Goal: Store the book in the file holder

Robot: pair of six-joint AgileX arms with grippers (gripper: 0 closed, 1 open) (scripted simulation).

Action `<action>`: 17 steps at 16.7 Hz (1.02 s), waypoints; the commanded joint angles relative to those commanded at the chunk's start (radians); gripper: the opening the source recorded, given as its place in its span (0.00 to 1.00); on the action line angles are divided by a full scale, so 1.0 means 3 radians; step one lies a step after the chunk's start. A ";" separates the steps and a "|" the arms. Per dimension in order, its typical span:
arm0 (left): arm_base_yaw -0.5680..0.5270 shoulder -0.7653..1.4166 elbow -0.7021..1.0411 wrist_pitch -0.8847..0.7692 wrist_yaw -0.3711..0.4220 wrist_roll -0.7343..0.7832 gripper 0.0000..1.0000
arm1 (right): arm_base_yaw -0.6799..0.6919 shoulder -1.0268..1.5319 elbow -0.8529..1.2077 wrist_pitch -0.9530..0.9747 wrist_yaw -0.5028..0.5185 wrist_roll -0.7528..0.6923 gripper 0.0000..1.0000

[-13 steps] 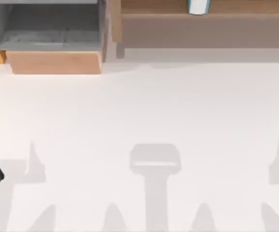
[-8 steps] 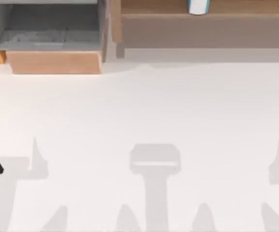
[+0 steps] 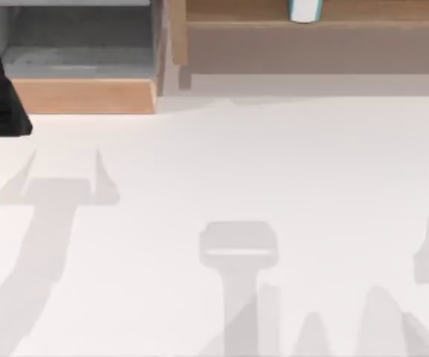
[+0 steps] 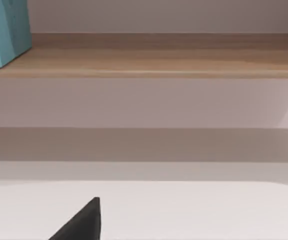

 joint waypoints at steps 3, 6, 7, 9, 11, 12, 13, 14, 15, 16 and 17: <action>-0.0394 0.1168 0.0651 0.0254 -0.0369 0.0023 1.00 | 0.0000 0.0000 0.0000 0.0000 0.0000 0.0000 1.00; -0.0709 0.2322 0.1332 0.0438 -0.0671 0.0026 1.00 | 0.0000 0.0000 0.0000 0.0000 0.0000 0.0000 1.00; -0.0797 0.2676 0.1571 0.0488 -0.0758 0.0024 1.00 | 0.0000 0.0000 0.0000 0.0000 0.0000 0.0000 1.00; -0.0937 0.3305 0.2058 0.0569 -0.0908 0.0016 1.00 | 0.0000 0.0000 0.0000 0.0000 0.0000 0.0000 1.00; -0.1052 0.3842 0.2545 0.0635 -0.1032 0.0004 1.00 | 0.0000 0.0000 0.0000 0.0000 0.0000 0.0000 1.00; -0.1105 0.4084 0.2791 0.0665 -0.1089 -0.0003 1.00 | 0.0000 0.0000 0.0000 0.0000 0.0000 0.0000 1.00; -0.1155 0.4314 0.3042 0.0694 -0.1143 -0.0010 1.00 | 0.0000 0.0000 0.0000 0.0000 0.0000 0.0000 1.00; -0.1200 0.4529 0.3294 0.0720 -0.1192 -0.0017 1.00 | 0.0000 0.0000 0.0000 0.0000 0.0000 0.0000 1.00; -0.1243 0.4733 0.3542 0.0744 -0.1236 -0.0024 1.00 | 0.0000 0.0000 0.0000 0.0000 0.0000 0.0000 1.00; -0.1285 0.4930 0.3782 0.0767 -0.1277 -0.0031 1.00 | 0.0000 0.0000 0.0000 0.0000 0.0000 0.0000 1.00; -0.1328 0.5123 0.4012 0.0788 -0.1315 -0.0038 1.00 | 0.0000 0.0000 0.0000 0.0000 0.0000 0.0000 1.00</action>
